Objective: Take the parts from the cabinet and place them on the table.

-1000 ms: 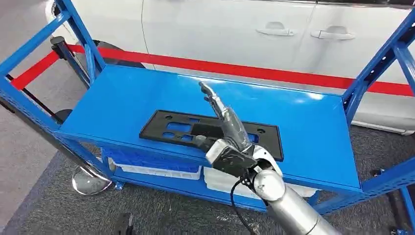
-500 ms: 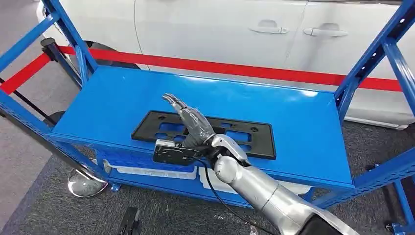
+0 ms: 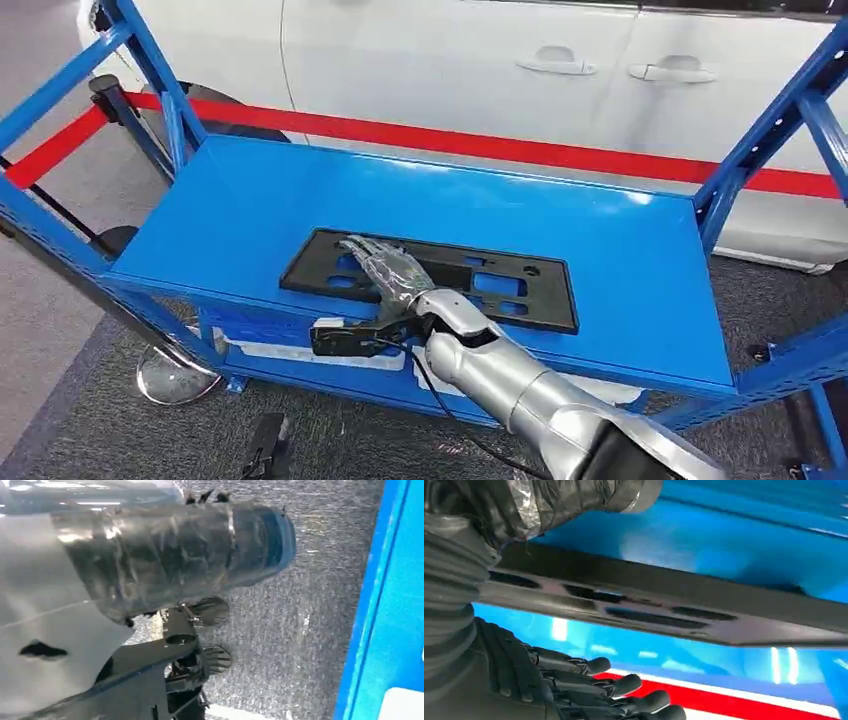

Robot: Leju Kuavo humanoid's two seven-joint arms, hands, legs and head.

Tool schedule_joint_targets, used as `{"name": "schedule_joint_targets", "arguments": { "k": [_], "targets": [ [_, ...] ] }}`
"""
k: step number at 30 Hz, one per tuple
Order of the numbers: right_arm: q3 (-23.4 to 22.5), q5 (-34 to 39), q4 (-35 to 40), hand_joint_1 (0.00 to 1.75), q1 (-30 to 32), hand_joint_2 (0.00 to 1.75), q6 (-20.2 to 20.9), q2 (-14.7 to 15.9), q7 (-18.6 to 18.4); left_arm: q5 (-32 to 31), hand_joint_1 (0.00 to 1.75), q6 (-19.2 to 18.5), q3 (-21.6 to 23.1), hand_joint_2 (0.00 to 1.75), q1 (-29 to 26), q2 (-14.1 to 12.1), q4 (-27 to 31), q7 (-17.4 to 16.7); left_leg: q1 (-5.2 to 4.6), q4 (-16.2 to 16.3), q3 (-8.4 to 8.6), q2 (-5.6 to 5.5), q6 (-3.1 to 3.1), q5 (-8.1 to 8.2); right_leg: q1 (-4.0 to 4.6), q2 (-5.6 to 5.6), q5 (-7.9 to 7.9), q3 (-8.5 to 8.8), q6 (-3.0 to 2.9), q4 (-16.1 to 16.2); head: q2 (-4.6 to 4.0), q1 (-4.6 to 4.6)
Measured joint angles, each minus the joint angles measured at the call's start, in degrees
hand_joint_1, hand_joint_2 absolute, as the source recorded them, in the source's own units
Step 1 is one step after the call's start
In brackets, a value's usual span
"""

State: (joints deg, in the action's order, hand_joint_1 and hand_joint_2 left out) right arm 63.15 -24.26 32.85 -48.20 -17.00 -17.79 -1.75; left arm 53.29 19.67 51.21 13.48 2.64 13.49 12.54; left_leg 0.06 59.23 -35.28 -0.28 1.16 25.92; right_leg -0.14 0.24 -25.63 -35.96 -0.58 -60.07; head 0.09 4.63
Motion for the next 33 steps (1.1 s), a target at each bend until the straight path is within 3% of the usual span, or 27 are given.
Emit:
{"name": "schedule_joint_targets", "arguments": {
  "k": [2,3,5,7,8,9,10,11,13,15,17,18,19,20,22,23,24,25,26,28,29,30,31,32,33],
  "targets": [
    [0.5,-1.0,-1.4,0.0,-0.1,1.75,0.2,-0.2,-0.9,0.1,0.0,0.0,0.0,0.0,0.1,0.1,0.0,0.0,0.16,-0.4,0.17,0.05,-0.37,-0.17,0.23,0.11,-0.01,0.02,-0.2,0.0,0.0,-0.2],
    [0.8,-1.7,-1.9,0.0,-0.3,1.75,0.7,-0.4,-1.5,0.1,0.0,-0.1,0.0,0.0,0.2,0.2,0.0,-0.1,0.08,-0.3,0.26,0.02,-0.66,-0.02,-0.25,0.08,0.2,0.2,-0.52,0.4,0.0,-0.15],
    [0.9,-3.1,-2.6,0.0,-0.7,1.75,0.9,-0.9,-2.6,0.1,0.0,-0.1,0.0,0.0,0.3,0.2,0.0,-0.2,0.22,2.0,-0.75,0.06,-1.42,1.79,-0.53,0.06,0.29,0.47,-0.9,0.7,0.0,0.11],
    [1.5,-4.0,-3.4,0.0,-1.3,1.75,0.9,-1.3,-3.4,0.1,0.0,-0.1,0.0,0.0,0.4,0.2,0.0,-0.3,0.51,11.4,-5.18,0.05,-2.07,6.12,-0.56,0.04,0.24,0.5,-1.2,0.7,0.0,0.2],
    [1.6,-4.2,-3.8,0.0,-1.3,1.75,0.9,-1.3,-3.5,0.1,0.0,-0.1,0.0,0.0,0.3,0.3,0.0,-0.3,0.57,15.0,-7.12,0.06,-2.24,7.28,-0.55,0.04,0.19,0.51,-1.26,0.7,0.0,0.22],
    [1.9,-4.3,-4.2,0.0,-1.3,1.75,0.9,-1.3,-3.7,0.1,0.0,-0.1,0.0,0.0,0.3,0.3,0.0,-0.3,0.65,17.1,-8.42,0.06,-2.39,7.32,-0.55,0.05,0.17,0.53,-1.27,0.7,0.0,0.22],
    [1.9,-4.5,-4.5,0.0,-1.2,1.75,0.8,-1.3,-4.0,0.1,0.0,-0.1,0.0,0.0,0.3,0.3,0.0,-0.3,0.76,16.3,-8.31,0.06,-2.44,5.94,-0.58,0.12,0.13,0.58,-1.24,0.6,0.0,0.22],
    [2.1,-4.9,-4.8,0.0,-1.3,1.75,0.7,-1.4,-4.3,0.1,0.0,-0.1,0.0,0.0,0.3,0.3,0.0,-0.3,0.87,12.8,-6.91,0.07,-2.42,3.47,-0.61,0.26,0.06,0.7,-1.22,0.6,0.0,0.22],
    [2.4,-5.8,-5.3,0.0,-1.6,1.75,0.2,-1.6,-5.5,0.1,0.0,-0.1,0.0,0.0,0.3,0.3,0.0,-0.3,1.0,2.3,-1.98,0.07,-2.17,-2.02,-0.67,0.54,-0.23,1.15,-0.83,0.6,0.0,0.24],
    [2.4,-7.4,-5.8,0.0,-2.0,1.75,-1.7,-1.8,-7.7,0.3,0.0,0.0,0.0,0.0,0.6,0.4,0.0,-0.2,0.5,-0.8,-0.51,-0.16,-1.58,-0.94,-0.3,0.66,-0.28,0.78,-0.33,0.5,0.0,0.22],
    [2.5,-8.8,-6.3,0.0,-2.0,1.75,-4.4,-1.8,-9.7,0.6,0.0,0.1,0.0,0.0,0.5,0.5,0.0,-0.1,0.41,-0.4,-0.67,-0.16,-1.29,-0.93,-0.37,0.62,-0.12,0.81,0.15,0.8,0.0,0.15],
    [2.5,-9.2,-6.5,0.0,-2.1,1.75,-5.5,-1.8,-10.4,0.6,0.0,0.2,0.0,0.0,0.3,0.5,0.0,-0.1,0.36,-0.4,-0.67,-0.16,-0.85,-0.96,-0.41,0.63,-0.04,0.98,0.54,1.0,0.0,0.13],
    [2.5,-10.2,-6.8,0.0,-2.2,1.75,-7.3,-1.7,-11.5,0.6,0.0,0.3,0.0,0.0,0.3,0.6,0.0,-0.1,1.12,-1.2,-0.26,-0.03,-0.26,-1.31,-0.42,0.46,-0.76,0.42,0.92,0.2,0.0,0.09],
    [2.5,-11.1,-7.1,0.0,-2.4,1.75,-8.0,-1.7,-12.3,0.6,0.0,0.4,0.0,0.0,0.3,0.7,0.0,-0.1,0.9,-1.3,-0.09,0.0,-0.09,-1.31,-0.41,0.31,-1.94,-0.33,1.13,-1.7,0.0,-0.02],
    [2.5,-13.0,-7.5,0.0,-2.9,1.75,-7.9,-1.7,-14.3,0.5,0.0,0.4,0.0,0.0,0.4,0.8,0.0,-0.1,0.69,-1.2,-0.1,0.16,0.48,-1.27,-0.43,0.24,-6.01,-4.31,1.29,-10.1,0.0,-0.33],
    [2.5,-13.9,-7.7,0.0,-2.9,1.75,-7.4,-1.6,-15.3,0.5,0.0,0.4,0.0,0.0,0.4,0.9,0.0,-0.1,0.59,-1.2,-0.08,0.18,0.59,-1.2,-0.41,0.24,-7.38,-6.37,1.33,-14.2,0.0,-0.35],
    [2.5,-14.6,-7.9,0.0,-2.9,1.75,-6.7,-1.4,-15.9,0.5,0.0,0.5,0.0,0.0,0.3,0.9,0.0,-0.1,0.56,-1.1,-0.09,0.18,0.63,-1.18,-0.41,0.24,-7.65,-7.66,1.32,-16.5,0.0,-0.33],
    [2.5,-15.5,-8.2,0.0,-2.9,1.75,-5.6,-1.2,-16.6,0.4,0.0,0.5,0.0,0.0,0.3,0.9,0.0,-0.2,0.55,-1.0,-0.08,0.12,0.66,-1.14,-0.41,0.24,-6.57,-7.68,1.24,-16.1,0.0,-0.35],
    [2.5,-16.2,-8.4,0.0,-2.9,1.75,-4.5,-1.1,-17.2,0.2,0.0,0.5,0.0,0.0,0.3,0.9,0.0,-0.2,0.55,-0.9,-0.08,0.07,0.71,-1.07,-0.41,0.24,-4.55,-6.52,1.08,-13.3,0.0,-0.37],
    [2.5,-17.8,-8.6,0.0,-2.9,1.75,-2.5,-0.9,-18.3,0.1,0.0,0.5,0.0,0.0,0.4,0.9,0.0,-0.3,0.55,-0.4,-0.05,-0.01,0.45,-0.73,-0.4,0.21,0.35,-1.65,0.56,-3.2,0.0,-0.37],
    [2.5,-18.4,-8.7,0.0,-3.0,1.75,-1.6,-0.9,-18.7,0.0,0.0,0.5,0.0,0.0,0.4,1.0,0.0,-0.3,0.45,-0.2,-0.21,-0.01,0.2,-0.56,-0.28,0.16,-0.2,-0.39,0.27,-0.4,0.0,-0.31],
    [2.5,-18.9,-8.7,0.0,-3.0,1.75,-1.2,-0.9,-19.0,-0.1,0.0,0.5,0.0,0.0,0.4,1.0,0.0,-0.4,0.0,0.2,-0.43,0.0,-0.08,-0.43,-0.14,0.18,0.13,-0.06,0.36,0.1,0.0,-0.24],
    [2.5,-19.2,-8.8,0.09,-3.0,1.75,-0.7,-0.9,-19.1,-0.2,0.0,0.5,0.0,0.0,0.4,1.0,0.0,-0.5,0.06,-0.1,-0.4,0.0,-0.3,-0.57,-0.11,0.3,0.17,-0.1,0.24,0.0,0.0,-0.24],
    [2.5,-19.4,-8.8,1.06,-3.1,1.75,-0.2,-0.9,-19.4,-0.2,0.0,0.5,0.0,0.0,0.4,1.0,0.0,-0.5,0.18,-0.3,-0.24,0.03,-0.5,-0.64,0.05,0.36,0.19,-0.06,0.09,0.0,0.0,-0.26],
    [2.5,-19.6,-8.9,1.57,-3.3,1.75,0.3,-0.9,-19.6,-0.3,0.0,0.5,0.0,0.0,0.4,1.0,0.0,-0.6,0.23,-0.4,-0.04,0.03,-0.82,-0.7,0.04,0.38,0.31,0.06,-0.27,0.2,0.0,-0.28]
  ]
}}
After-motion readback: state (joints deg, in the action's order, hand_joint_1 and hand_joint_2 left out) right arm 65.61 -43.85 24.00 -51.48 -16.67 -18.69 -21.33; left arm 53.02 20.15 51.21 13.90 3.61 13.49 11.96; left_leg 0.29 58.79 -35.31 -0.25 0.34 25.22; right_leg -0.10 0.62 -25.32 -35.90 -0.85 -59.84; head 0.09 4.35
